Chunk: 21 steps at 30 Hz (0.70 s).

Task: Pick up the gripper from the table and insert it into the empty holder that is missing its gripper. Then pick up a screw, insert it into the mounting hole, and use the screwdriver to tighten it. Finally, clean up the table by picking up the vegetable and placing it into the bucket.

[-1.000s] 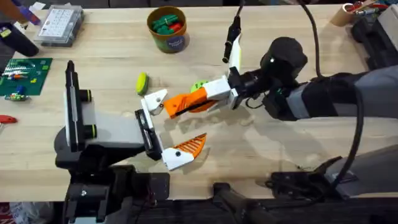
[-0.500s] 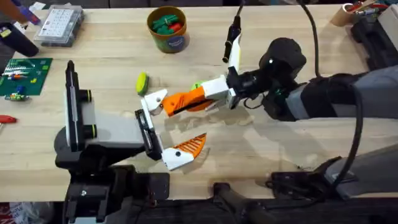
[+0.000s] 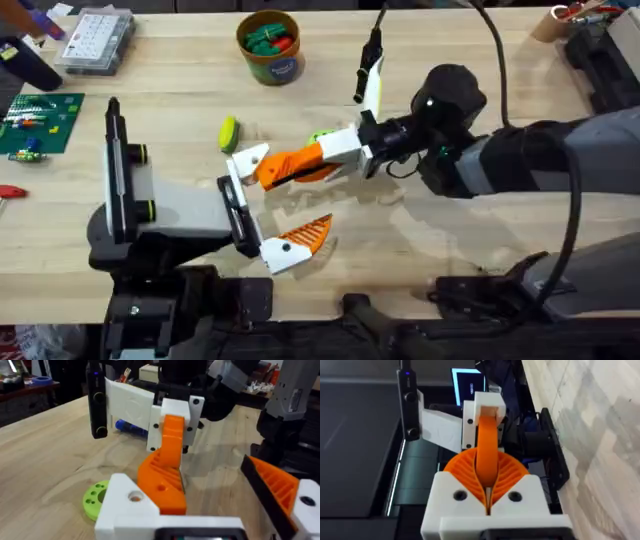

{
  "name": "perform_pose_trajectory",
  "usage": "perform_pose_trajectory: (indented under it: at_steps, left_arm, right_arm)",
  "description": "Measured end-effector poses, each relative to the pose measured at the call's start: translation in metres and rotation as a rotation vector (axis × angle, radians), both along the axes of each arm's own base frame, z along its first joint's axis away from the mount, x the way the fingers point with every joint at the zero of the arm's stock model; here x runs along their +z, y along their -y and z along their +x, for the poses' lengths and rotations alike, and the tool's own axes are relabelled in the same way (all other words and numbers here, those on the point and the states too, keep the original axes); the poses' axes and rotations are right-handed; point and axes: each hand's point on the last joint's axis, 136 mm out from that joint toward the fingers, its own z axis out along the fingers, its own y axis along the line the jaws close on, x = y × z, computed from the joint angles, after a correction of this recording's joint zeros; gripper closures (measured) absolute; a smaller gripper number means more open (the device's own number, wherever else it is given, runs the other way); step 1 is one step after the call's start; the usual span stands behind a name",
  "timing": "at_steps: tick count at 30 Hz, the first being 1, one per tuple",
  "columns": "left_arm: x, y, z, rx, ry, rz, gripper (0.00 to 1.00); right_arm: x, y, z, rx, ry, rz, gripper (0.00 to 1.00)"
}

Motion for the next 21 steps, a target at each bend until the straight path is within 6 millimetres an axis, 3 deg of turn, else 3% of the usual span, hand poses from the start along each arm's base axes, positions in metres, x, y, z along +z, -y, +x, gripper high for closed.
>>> perform_pose_trajectory:
  at_steps: [21]
  left_arm:
    - [-0.0004, -0.0006, 0.0013, 0.008, -0.002, 0.001, 0.014]
  right_arm:
    - [-0.0002, -0.0099, 0.0066, -0.067, 0.006, 0.001, 0.983]
